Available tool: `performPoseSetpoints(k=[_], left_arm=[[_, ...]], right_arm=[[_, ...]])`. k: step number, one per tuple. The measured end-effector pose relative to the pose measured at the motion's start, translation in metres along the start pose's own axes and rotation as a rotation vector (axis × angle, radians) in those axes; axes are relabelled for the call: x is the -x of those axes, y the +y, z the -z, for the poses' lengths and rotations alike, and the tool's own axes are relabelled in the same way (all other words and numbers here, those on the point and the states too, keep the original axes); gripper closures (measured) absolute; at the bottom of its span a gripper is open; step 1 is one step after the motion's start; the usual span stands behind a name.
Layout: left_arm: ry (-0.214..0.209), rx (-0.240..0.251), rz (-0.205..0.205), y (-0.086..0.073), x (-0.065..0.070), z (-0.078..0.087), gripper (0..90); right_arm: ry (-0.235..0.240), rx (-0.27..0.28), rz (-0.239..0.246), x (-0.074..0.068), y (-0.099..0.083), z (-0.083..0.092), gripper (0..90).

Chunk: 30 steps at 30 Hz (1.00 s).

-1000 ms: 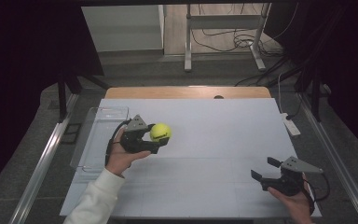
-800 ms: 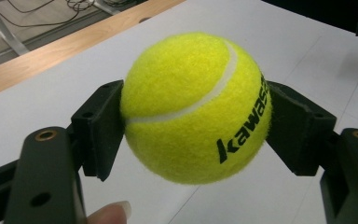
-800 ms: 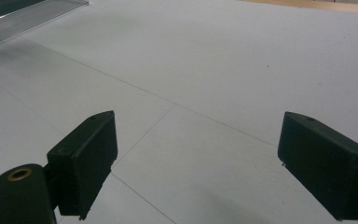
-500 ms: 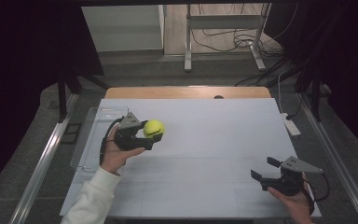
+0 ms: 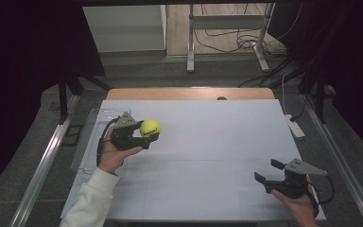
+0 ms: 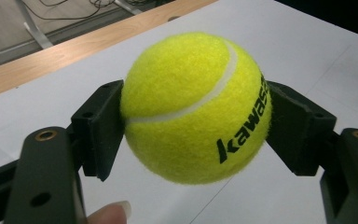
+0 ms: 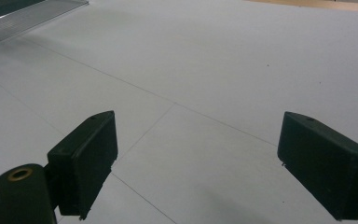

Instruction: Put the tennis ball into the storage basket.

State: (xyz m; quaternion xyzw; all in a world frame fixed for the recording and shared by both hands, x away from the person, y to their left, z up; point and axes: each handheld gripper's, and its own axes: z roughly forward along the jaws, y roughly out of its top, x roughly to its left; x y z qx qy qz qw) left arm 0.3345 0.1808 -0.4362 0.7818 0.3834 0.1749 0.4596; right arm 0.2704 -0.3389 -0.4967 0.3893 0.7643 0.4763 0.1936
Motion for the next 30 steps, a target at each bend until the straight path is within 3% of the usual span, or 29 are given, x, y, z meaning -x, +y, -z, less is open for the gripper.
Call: performPoseSetpoints(k=[30], left_arm=[[0.060,0.027,0.064,-0.004,-0.026,0.016,26.5]], right_arm=[[0.004,-0.007,0.003,-0.001,0.000,-0.002,11.9]])
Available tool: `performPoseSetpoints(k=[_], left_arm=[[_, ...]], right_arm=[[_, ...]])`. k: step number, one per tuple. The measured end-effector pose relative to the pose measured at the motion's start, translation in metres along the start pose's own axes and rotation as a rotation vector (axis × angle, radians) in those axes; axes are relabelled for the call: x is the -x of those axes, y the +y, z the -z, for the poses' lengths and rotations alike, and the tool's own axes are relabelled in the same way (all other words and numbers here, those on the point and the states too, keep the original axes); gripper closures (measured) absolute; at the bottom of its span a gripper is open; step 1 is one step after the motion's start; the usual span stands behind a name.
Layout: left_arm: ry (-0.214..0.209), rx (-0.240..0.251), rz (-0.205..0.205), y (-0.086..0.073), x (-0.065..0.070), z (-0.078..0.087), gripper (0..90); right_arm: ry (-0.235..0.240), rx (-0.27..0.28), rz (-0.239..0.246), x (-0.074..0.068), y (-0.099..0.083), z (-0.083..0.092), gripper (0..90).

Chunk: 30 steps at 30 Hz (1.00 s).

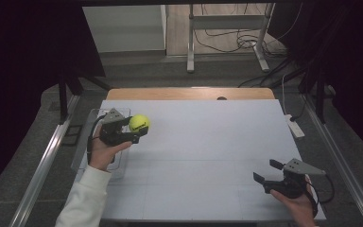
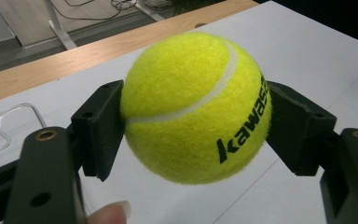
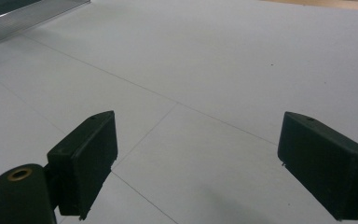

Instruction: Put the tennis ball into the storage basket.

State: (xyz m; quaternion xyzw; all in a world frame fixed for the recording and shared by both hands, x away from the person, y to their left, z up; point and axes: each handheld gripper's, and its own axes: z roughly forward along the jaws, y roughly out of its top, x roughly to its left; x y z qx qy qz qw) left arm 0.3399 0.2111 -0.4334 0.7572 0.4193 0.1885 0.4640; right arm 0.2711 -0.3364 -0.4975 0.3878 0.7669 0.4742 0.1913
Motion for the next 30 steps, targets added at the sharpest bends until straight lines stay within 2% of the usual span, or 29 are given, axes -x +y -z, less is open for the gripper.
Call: performPoseSetpoints(k=[12,30], left_arm=[[0.017,0.018,0.022,0.000,-0.010,0.007,26.5],[0.068,0.032,0.066,-0.004,-0.031,0.016,26.5]], right_arm=[[0.002,0.000,-0.001,0.000,0.000,0.000,11.9],[-0.001,-0.002,0.001,0.001,0.000,0.000,11.9]])
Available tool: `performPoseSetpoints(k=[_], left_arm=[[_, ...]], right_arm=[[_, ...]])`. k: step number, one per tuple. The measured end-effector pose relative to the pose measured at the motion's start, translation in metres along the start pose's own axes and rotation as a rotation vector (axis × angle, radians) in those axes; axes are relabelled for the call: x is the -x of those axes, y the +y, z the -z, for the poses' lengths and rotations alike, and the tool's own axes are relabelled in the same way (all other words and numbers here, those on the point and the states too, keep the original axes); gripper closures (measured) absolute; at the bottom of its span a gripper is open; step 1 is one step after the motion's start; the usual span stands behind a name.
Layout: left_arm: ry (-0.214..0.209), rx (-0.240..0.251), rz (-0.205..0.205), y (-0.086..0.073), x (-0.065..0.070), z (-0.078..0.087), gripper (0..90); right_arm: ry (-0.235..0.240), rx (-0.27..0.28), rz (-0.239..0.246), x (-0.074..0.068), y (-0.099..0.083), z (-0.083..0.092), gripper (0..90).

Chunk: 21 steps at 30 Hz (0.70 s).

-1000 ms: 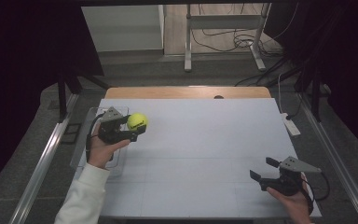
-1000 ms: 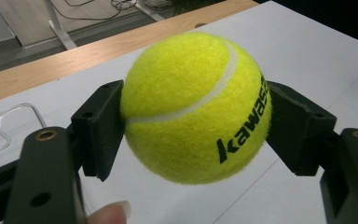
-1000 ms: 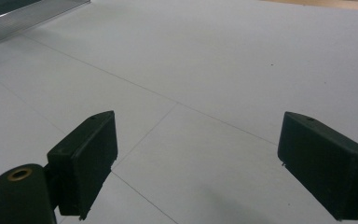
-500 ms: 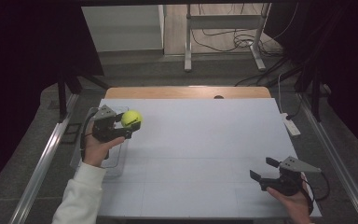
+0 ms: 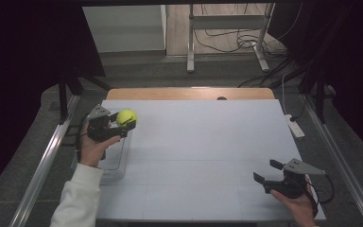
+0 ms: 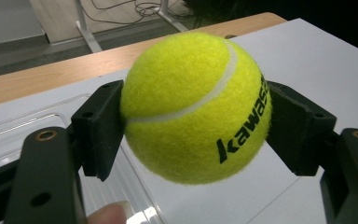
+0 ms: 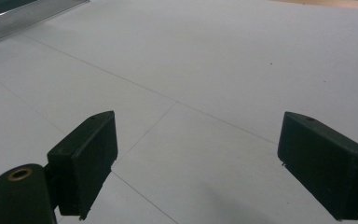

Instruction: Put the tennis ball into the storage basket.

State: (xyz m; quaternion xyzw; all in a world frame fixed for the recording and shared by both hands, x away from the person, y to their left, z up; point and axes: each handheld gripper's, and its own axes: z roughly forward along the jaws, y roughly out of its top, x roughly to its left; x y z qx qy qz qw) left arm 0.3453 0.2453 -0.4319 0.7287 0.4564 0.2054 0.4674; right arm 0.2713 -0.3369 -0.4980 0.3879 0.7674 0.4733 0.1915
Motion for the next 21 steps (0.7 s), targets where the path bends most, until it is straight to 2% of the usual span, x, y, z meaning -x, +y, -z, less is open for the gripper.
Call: performPoseSetpoints(k=[3,21], left_arm=[[0.021,-0.003,-0.005,0.000,-0.002,0.001,26.5],[0.048,0.004,0.038,-0.004,-0.020,0.002,26.5]], right_arm=[[0.000,0.000,0.000,0.000,0.000,0.000,11.9],[-0.003,-0.003,0.004,0.000,0.000,0.000,11.9]])
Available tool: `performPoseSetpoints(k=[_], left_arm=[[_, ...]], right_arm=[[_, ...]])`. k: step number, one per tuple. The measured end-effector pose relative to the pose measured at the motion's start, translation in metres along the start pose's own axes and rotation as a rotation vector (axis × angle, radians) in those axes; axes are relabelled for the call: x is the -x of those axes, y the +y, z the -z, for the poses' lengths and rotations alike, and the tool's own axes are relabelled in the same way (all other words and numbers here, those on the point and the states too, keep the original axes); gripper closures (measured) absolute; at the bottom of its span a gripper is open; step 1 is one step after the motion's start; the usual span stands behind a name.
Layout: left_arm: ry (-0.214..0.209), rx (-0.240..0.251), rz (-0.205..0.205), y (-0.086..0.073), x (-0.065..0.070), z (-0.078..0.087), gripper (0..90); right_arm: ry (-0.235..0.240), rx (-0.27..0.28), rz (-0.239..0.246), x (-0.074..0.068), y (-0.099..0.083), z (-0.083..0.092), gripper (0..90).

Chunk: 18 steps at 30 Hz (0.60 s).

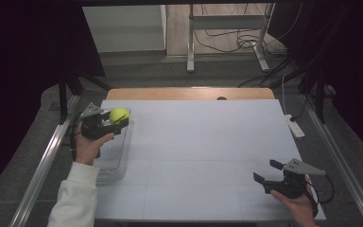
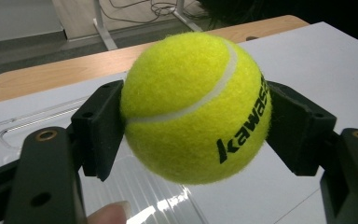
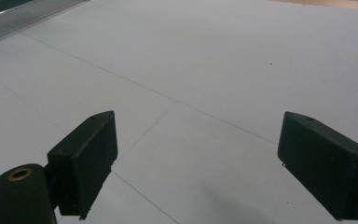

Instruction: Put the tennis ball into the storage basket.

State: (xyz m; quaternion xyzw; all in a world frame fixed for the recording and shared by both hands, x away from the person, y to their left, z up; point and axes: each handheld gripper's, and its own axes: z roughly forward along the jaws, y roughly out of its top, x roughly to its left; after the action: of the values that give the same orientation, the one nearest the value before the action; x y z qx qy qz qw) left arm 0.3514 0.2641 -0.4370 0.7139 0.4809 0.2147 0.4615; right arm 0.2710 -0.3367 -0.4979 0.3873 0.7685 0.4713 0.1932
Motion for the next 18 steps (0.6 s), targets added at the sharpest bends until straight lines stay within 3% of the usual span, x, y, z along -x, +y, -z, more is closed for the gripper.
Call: performPoseSetpoints(k=[18], left_arm=[[0.048,-0.008,0.039,-0.004,-0.022,-0.002,26.5]], right_arm=[[-0.001,0.001,-0.001,0.000,0.000,0.000,12.0]])
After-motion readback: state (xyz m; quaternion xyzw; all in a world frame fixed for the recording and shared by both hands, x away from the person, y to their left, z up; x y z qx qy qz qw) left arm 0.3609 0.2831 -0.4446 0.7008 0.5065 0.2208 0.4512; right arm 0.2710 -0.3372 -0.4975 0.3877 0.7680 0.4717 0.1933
